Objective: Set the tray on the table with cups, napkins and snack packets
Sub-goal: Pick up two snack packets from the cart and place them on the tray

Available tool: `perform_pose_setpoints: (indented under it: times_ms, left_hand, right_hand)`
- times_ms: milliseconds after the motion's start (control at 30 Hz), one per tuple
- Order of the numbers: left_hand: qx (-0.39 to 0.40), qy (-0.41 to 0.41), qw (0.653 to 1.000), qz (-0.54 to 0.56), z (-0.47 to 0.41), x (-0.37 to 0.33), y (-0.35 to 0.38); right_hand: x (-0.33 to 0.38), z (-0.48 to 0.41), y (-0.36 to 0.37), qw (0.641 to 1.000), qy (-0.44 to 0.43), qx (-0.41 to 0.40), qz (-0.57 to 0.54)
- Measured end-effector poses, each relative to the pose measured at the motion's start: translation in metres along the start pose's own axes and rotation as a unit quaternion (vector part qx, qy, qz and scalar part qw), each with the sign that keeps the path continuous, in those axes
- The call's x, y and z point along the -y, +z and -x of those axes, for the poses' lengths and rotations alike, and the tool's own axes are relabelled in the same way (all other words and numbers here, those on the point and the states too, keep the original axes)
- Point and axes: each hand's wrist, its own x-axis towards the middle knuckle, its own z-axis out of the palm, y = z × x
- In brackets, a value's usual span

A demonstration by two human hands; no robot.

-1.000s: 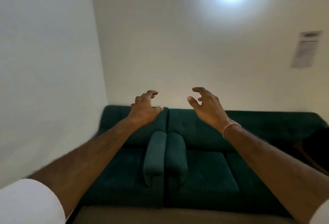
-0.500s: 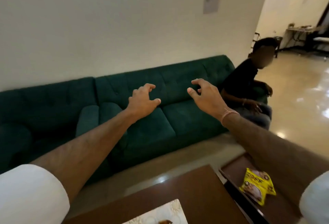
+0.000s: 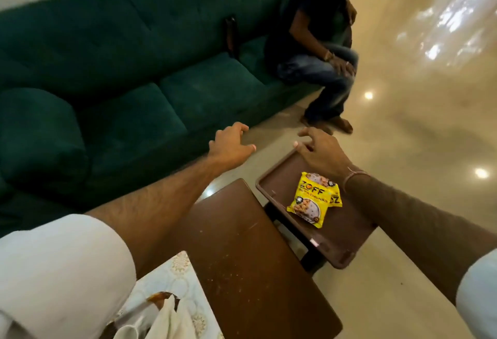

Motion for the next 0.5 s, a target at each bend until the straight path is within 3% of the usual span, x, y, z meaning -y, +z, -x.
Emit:
perform_pose_setpoints:
  times_ms: [300, 500]
  left_hand:
    - [0.137, -0.029, 0.99, 0.024, -0.092, 0.005, 0.209]
    - [0.177, 0.036, 0.983, -0.03, -0.141, -0.006, 0.299]
  right_hand:
    - [-0.196, -0.02, 0.065, 0.987, 0.151, 0.059, 0.002]
    - [-0.255, 0.012, 0.128, 0.944, 0.305, 0.057, -0.114]
